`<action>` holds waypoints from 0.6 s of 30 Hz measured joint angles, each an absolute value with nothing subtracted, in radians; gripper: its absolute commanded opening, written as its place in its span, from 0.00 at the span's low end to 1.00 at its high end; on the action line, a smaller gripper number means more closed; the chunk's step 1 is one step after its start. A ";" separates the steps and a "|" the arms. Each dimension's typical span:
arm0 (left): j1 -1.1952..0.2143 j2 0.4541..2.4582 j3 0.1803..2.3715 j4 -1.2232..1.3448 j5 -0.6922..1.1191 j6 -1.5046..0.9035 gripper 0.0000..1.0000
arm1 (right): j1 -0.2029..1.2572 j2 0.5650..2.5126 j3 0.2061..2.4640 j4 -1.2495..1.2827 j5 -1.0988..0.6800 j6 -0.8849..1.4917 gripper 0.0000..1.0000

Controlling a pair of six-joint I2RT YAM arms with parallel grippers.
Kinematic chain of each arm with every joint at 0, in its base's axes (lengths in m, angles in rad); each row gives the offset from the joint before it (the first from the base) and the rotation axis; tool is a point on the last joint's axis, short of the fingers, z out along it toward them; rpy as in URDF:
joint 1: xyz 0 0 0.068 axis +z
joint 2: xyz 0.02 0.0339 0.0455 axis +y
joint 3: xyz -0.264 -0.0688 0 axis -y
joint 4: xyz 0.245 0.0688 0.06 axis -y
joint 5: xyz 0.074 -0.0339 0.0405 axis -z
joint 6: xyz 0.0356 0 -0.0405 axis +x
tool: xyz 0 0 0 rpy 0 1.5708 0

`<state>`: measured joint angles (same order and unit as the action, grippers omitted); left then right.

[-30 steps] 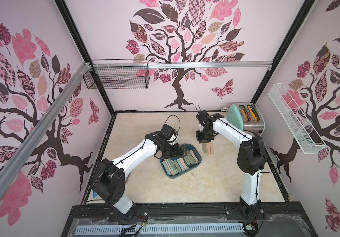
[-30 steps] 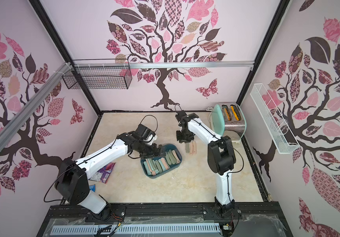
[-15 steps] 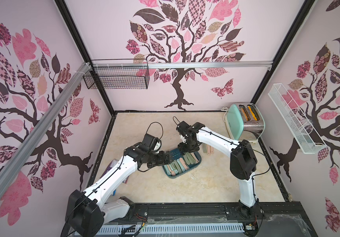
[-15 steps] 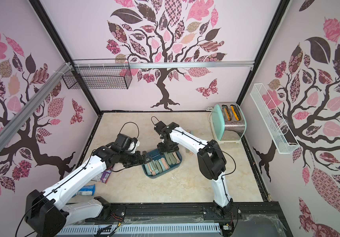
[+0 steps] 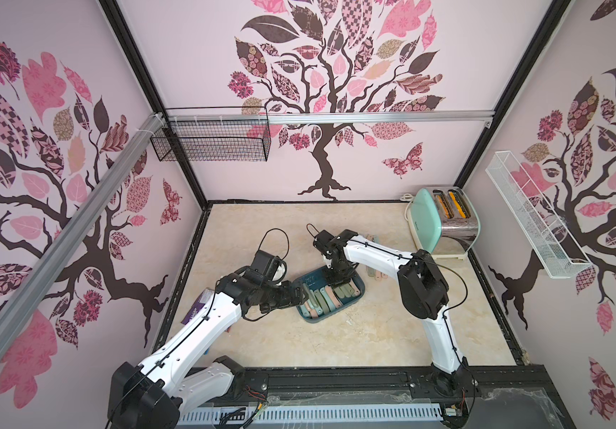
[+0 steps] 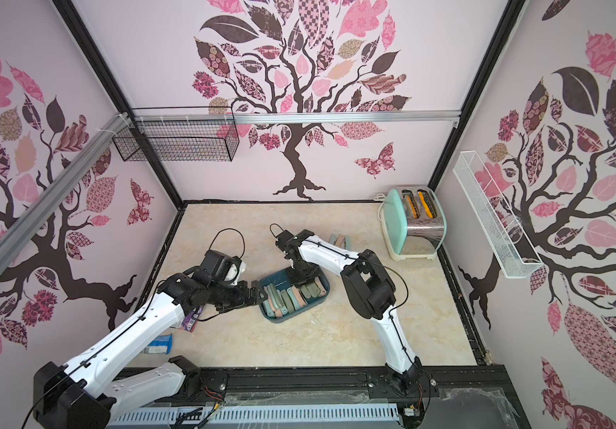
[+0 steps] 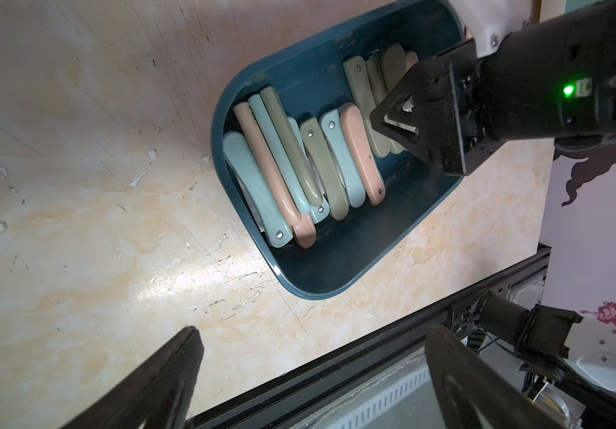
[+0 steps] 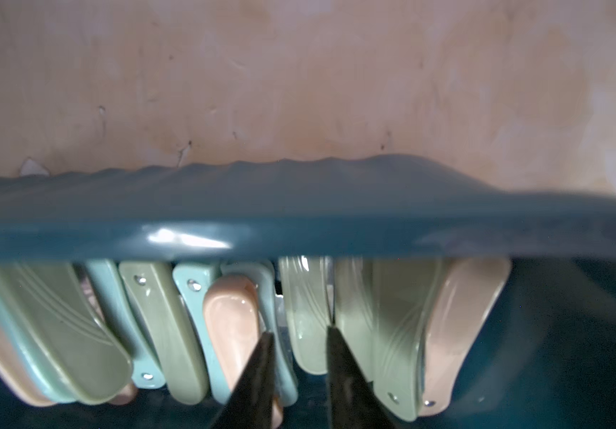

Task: Take the fruit knife out of the storage box
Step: Pick up the fruit knife from the storage box.

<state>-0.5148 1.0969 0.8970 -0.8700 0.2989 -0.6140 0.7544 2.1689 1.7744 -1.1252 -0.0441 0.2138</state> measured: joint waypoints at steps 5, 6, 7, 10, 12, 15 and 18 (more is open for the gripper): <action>-0.514 1.101 0.897 -0.870 0.299 -0.613 0.98 | 0.754 2.190 1.774 -1.119 -0.044 0.208 0.26; -0.514 1.104 0.897 -0.870 0.298 -0.613 0.98 | 0.754 2.197 1.774 -1.119 -0.044 0.207 0.28; -0.513 1.107 0.897 -0.870 0.299 -0.613 0.98 | 0.754 2.202 1.774 -1.119 -0.043 0.203 0.29; -0.511 1.117 0.897 -0.870 0.299 -0.610 0.98 | 0.754 2.210 1.785 -1.123 -0.041 0.197 0.34; -0.510 1.125 0.897 -0.870 0.299 -0.606 0.98 | 0.754 2.219 1.788 -1.121 -0.040 0.197 0.37; -0.510 1.137 0.897 -0.870 0.299 -0.603 0.98 | 0.754 2.222 1.791 -1.121 -0.040 0.192 0.40; -0.510 1.146 0.897 -0.870 0.299 -0.601 0.98 | 0.754 2.230 1.800 -1.125 -0.040 0.191 0.36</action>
